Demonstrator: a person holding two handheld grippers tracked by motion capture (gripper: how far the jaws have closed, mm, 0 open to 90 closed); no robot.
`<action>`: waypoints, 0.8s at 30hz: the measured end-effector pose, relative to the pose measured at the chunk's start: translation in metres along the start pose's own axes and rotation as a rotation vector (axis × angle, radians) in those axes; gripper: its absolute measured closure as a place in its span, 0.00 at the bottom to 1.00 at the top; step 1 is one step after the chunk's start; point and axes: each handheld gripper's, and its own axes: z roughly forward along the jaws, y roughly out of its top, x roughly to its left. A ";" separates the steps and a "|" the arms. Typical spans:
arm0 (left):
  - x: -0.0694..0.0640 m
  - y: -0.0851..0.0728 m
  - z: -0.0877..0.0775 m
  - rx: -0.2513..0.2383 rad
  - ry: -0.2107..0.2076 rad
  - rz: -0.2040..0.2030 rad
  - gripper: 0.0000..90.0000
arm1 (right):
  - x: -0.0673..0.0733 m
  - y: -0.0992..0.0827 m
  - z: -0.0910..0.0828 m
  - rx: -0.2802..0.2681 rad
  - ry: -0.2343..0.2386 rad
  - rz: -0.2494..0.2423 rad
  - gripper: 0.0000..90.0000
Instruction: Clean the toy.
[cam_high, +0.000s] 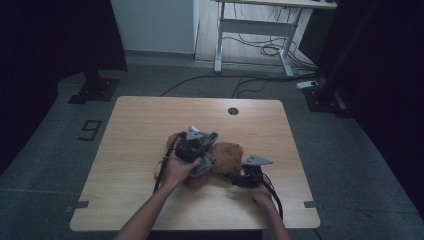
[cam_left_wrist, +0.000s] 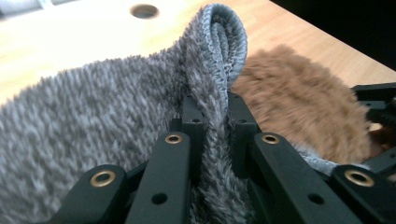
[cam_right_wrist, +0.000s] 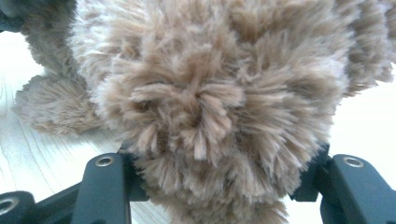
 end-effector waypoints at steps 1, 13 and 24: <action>0.005 -0.003 -0.006 -0.011 0.014 -0.001 0.90 | 0.000 0.000 0.000 0.000 0.000 0.000 0.44; 0.077 -0.044 -0.046 -0.020 0.091 -0.177 0.90 | 0.000 0.000 0.000 0.001 -0.001 -0.003 0.44; 0.099 -0.083 -0.034 -0.009 -0.028 -0.346 0.90 | 0.002 0.000 0.000 -0.002 0.006 -0.018 0.45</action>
